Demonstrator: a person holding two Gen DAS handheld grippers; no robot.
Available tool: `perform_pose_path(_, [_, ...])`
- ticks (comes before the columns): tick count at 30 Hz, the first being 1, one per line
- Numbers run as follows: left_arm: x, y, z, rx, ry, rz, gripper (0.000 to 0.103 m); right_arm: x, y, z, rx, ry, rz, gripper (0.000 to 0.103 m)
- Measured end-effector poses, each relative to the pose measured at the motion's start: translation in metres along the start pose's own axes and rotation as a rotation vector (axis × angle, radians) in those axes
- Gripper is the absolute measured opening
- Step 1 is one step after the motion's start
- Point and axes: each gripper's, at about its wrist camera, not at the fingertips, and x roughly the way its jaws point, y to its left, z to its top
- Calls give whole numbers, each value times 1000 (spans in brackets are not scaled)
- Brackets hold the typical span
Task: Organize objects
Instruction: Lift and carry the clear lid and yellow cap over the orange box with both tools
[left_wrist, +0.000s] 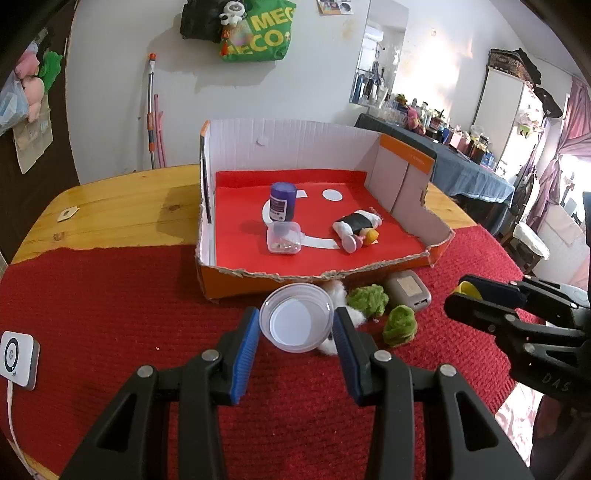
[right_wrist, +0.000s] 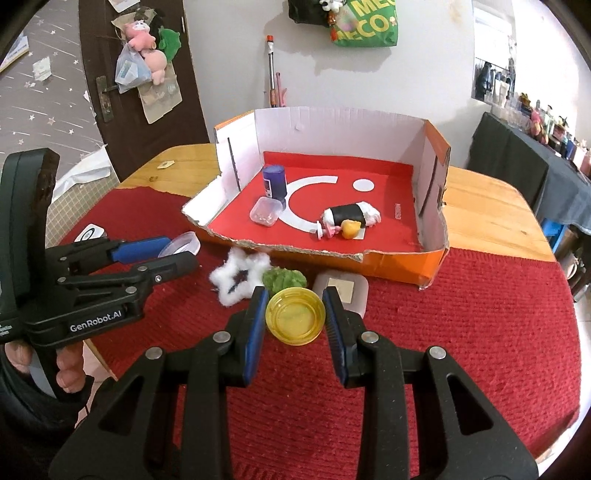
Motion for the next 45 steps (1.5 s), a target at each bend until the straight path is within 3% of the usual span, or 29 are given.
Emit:
perform_pose_path(17, [8,-2,31,24,11,-5,43,8,-8,27,-20,27,8,29])
perform_pose_path(31, [58,-1,62,77,125,-11,43,50,-28,62,-21,114,23,29])
perform_pose_path(45, [93,4,63,92,206,-16,43,96,-38,69,-15,230,38,29])
